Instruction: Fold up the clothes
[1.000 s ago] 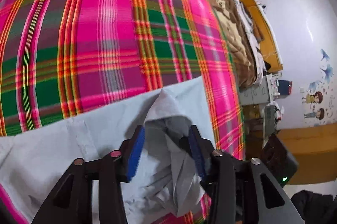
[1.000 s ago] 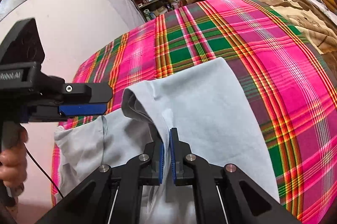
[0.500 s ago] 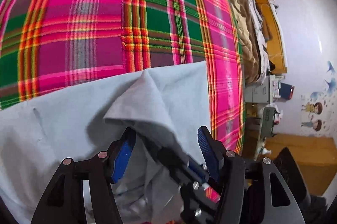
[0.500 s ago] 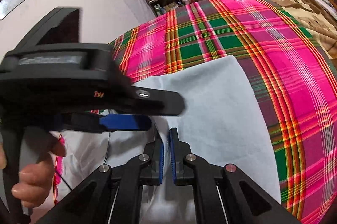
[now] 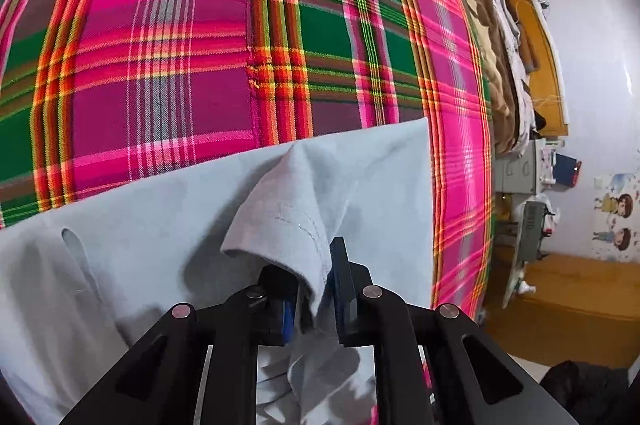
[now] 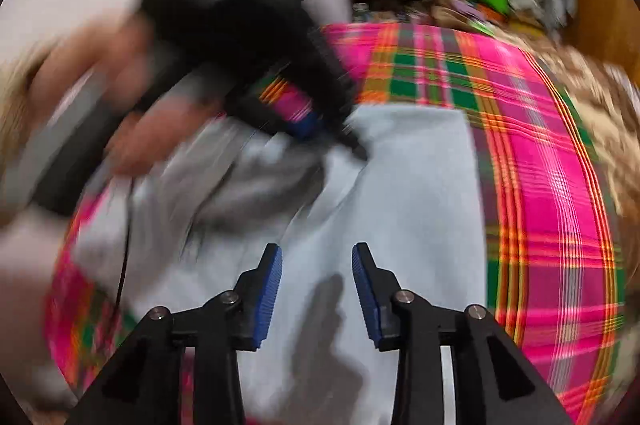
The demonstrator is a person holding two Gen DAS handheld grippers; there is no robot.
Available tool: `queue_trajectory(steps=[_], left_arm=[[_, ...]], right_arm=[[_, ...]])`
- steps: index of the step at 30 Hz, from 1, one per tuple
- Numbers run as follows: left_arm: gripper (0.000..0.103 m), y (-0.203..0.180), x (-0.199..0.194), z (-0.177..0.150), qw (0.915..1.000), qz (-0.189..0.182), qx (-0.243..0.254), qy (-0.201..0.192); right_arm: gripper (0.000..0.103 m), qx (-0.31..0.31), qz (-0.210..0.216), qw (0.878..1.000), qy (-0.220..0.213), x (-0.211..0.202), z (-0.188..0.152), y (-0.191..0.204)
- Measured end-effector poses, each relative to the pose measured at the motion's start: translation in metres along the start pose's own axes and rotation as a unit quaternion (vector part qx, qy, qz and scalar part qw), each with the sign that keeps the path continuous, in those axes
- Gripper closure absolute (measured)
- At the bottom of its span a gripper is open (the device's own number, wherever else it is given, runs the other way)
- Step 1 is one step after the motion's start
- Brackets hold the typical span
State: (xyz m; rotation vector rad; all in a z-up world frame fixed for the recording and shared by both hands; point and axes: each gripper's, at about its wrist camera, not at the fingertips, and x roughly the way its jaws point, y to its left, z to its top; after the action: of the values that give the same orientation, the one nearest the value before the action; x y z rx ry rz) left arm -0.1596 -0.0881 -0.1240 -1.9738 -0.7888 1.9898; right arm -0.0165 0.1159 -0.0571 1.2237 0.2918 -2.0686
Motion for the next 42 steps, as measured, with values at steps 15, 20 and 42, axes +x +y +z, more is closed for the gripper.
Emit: queue_trajectory(steps=[15,20,42], left_arm=[[0.095,-0.005,-0.009,0.002,0.9971,0.024,0.069,0.021],[0.096,-0.005,-0.024,0.000,0.9966,0.004,0.082,0.009],[0.092,0.079,-0.059,-0.003,0.9985,0.027,0.046,-0.006]], right_arm=[[0.079,0.017,-0.084,0.996,0.038,0.045,-0.010,0.041],[0.096,0.062,-0.070,0.995,0.027,0.032,0.002,0.033],[0.094,0.023,-0.005,0.998,0.059,0.051,0.024,0.085]])
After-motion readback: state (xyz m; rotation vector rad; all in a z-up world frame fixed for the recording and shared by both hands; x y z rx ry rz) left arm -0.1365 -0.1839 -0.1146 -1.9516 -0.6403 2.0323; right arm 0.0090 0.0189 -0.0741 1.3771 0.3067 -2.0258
